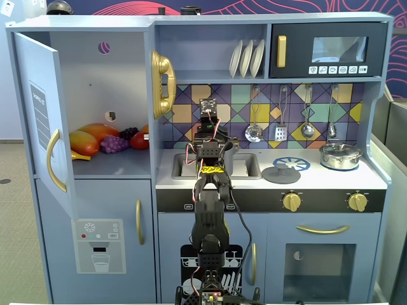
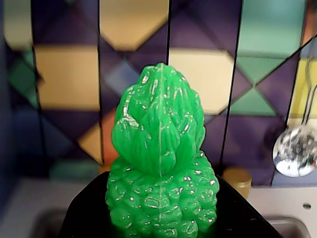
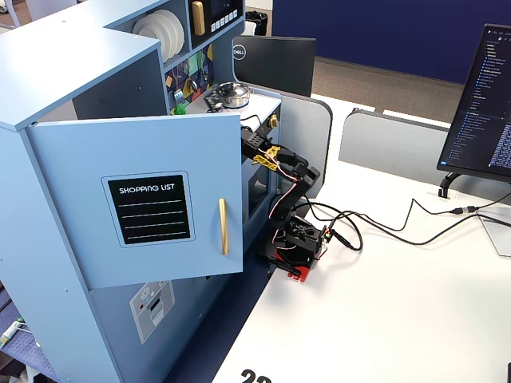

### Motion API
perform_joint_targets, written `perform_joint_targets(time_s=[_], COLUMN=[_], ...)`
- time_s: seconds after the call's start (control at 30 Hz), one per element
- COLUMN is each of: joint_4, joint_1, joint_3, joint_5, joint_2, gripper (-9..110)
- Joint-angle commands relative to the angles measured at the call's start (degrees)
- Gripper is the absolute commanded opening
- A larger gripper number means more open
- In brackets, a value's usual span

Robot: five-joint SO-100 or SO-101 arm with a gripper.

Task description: Pick up the green pineapple from the left cabinet and place it in the gray recipient

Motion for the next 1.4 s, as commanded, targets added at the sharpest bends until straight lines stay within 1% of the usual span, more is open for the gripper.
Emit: perform_joint_targets(time_s=[0.0,0.03,0.07,0.13,0.23,0.33,0.43,0.6,0.7,0.77,0.83,0.97,1.1,1.13,1.27,1.37], joint_4=[0.3,0.3,0.3,0.4,1.8,6.9,15.6,34.6,51.6,59.3,63.5,66.2,66.4,65.6,58.6,51.2], joint_1=[1.8,2.1,2.2,2.2,2.0,1.9,1.3,1.7,3.2,3.3,3.3,3.0,1.8,1.7,-0.2,0.0], joint_3=[-5.2,-5.1,-5.0,-5.0,-4.9,-4.9,-4.9,-4.8,-4.4,-0.8,5.6,20.8,33.4,36.5,46.8,54.8], joint_5=[-1.3,-2.0,-1.4,1.5,2.5,3.0,3.3,3.1,5.5,5.4,5.0,-0.2,0.3,0.3,4.8,4.0], joint_2=[-2.7,-3.1,-3.2,-2.7,-1.0,3.7,10.7,24.7,32.7,38.1,43.2,51.4,54.5,54.5,53.0,50.4], gripper=[0,1,5,19,25,26,26,23,22,22,20,11,3,1,0,0])
